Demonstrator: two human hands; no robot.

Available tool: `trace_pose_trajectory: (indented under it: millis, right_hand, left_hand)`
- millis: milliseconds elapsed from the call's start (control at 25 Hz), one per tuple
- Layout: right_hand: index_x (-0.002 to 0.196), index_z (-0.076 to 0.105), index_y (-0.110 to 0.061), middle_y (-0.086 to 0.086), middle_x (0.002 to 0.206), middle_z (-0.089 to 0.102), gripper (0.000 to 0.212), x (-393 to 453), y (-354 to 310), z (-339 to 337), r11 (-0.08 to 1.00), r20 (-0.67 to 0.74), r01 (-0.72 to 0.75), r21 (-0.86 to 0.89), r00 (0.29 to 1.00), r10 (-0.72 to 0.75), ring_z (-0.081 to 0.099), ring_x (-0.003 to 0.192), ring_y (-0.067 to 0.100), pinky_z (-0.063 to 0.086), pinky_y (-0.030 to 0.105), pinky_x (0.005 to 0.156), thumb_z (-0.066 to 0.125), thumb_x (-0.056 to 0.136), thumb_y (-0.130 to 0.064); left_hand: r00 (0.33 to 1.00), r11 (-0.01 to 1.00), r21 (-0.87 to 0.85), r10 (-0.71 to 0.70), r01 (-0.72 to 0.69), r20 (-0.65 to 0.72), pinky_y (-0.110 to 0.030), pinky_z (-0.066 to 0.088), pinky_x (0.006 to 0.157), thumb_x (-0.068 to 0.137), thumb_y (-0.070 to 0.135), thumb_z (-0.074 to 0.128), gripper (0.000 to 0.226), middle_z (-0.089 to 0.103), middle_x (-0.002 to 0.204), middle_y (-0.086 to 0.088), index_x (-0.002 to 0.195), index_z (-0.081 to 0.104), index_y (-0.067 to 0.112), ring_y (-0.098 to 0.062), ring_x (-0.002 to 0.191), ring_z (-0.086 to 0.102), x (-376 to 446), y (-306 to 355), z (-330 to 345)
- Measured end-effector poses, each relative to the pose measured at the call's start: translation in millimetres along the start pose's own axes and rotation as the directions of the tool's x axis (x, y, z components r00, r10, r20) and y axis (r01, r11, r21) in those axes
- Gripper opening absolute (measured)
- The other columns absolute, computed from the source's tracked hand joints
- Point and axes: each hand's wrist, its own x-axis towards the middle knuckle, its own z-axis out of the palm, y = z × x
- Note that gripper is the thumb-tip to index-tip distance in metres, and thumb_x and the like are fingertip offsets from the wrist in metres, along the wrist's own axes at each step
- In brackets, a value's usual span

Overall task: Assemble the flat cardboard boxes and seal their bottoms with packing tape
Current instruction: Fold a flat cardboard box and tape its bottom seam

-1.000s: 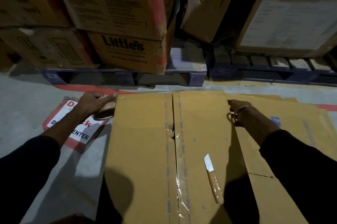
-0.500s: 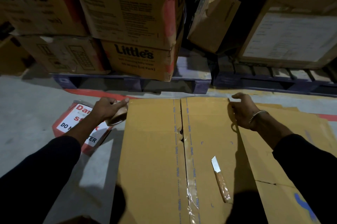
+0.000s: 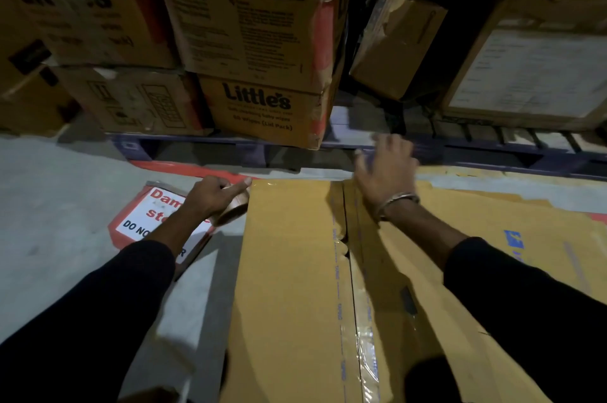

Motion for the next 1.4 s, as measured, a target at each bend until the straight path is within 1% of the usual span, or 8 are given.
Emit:
trace_pose_trajectory:
  millis: [120,280,640,800,920,1040,1200,1400]
  right_hand:
    - [0.118,0.062,-0.020,0.005,0.117,0.059,0.023,-12,-85,28,0.930,0.248,0.254,0.267,0.914,-0.321,0.057,0.108,0.026,0.050,0.045,0.091,0.051,0.099,-0.029]
    - [0.122,0.063,-0.019,0.007,0.120,0.066,0.040,-25,-128,73,0.898,0.402,0.371,0.238,0.804,-0.439,0.059,0.112,0.026,0.044,0.043,0.095,0.036,0.106,-0.045]
    - [0.120,0.058,-0.021,0.006,0.111,0.068,0.057,-2,31,26,0.875,0.383,0.476,-0.093,0.828,-0.410,0.062,0.093,0.025,0.051,0.040,0.084,0.015,0.108,-0.056]
    - [0.113,0.060,-0.021,0.007,0.106,0.066,0.058,-6,108,13,0.942,0.304,0.273,-0.197,0.930,-0.206,0.059,0.096,0.026,0.046,0.042,0.088,0.016,0.108,-0.058]
    - [0.094,0.062,-0.017,0.010,0.092,0.063,0.056,-5,132,19,0.996,0.235,-0.073,0.046,0.970,0.060,0.059,0.097,0.033,0.045,0.041,0.080,0.027,0.107,-0.060]
    - [0.104,0.065,-0.015,0.007,0.098,0.064,0.057,0,132,23,0.896,0.320,-0.351,0.271,0.911,0.260,0.059,0.100,0.034,0.044,0.040,0.081,0.039,0.102,-0.066]
    - [0.141,0.053,-0.018,0.018,0.140,0.057,0.064,8,135,25,0.773,0.458,-0.535,0.341,0.813,0.360,0.051,0.128,0.040,0.041,0.045,0.097,0.039,0.102,-0.067]
    - [0.135,0.057,0.004,0.025,0.132,0.060,0.072,21,138,29,0.732,0.506,-0.640,0.234,0.723,0.470,0.056,0.107,0.038,0.043,0.044,0.093,0.036,0.106,-0.059]
  left_hand:
    - [1.000,1.000,-0.024,0.001,-0.001,-0.007,-0.034,0.038,0.064,0.085,0.081,0.056,0.069,0.062,0.065,-0.008,0.065,0.063,0.015,-0.027,0.070,0.061,0,-6,1]
    - [1.000,1.000,-0.021,0.010,-0.010,-0.018,-0.036,0.038,0.065,0.085,0.081,0.057,0.072,0.064,0.069,-0.012,0.066,0.063,0.011,-0.032,0.074,0.062,3,-17,1]
    - [0.997,0.999,0.003,0.043,-0.043,0.058,-0.034,0.040,0.063,0.084,0.081,0.054,0.075,0.066,0.069,-0.011,0.064,0.065,0.010,-0.028,0.069,0.061,6,-12,-5]
    - [0.997,0.998,0.034,0.058,-0.060,0.056,-0.034,0.037,0.060,0.093,0.071,0.054,0.067,0.059,0.063,-0.010,0.056,0.057,0.016,-0.030,0.066,0.056,5,-9,-5]
    - [0.995,0.998,0.015,0.061,-0.063,0.077,-0.034,0.038,0.062,0.093,0.071,0.055,0.064,0.061,0.065,-0.009,0.061,0.061,0.016,-0.030,0.068,0.057,4,-5,-1]
    - [0.990,0.997,-0.073,0.025,-0.016,0.137,-0.035,0.049,0.073,0.094,0.068,0.059,0.057,0.073,0.084,-0.006,0.084,0.076,0.014,-0.027,0.082,0.068,4,-11,-6]
    - [0.947,0.972,-0.221,-0.010,0.085,0.321,-0.051,0.050,0.103,0.097,0.052,0.061,0.043,0.078,0.111,-0.006,0.117,0.075,0.016,-0.031,0.107,0.071,2,-27,-24]
    - [0.954,0.974,-0.216,-0.003,0.071,0.298,-0.045,0.051,0.096,0.102,0.041,0.059,0.034,0.077,0.110,-0.009,0.113,0.074,0.013,-0.030,0.105,0.069,-5,-26,-28]
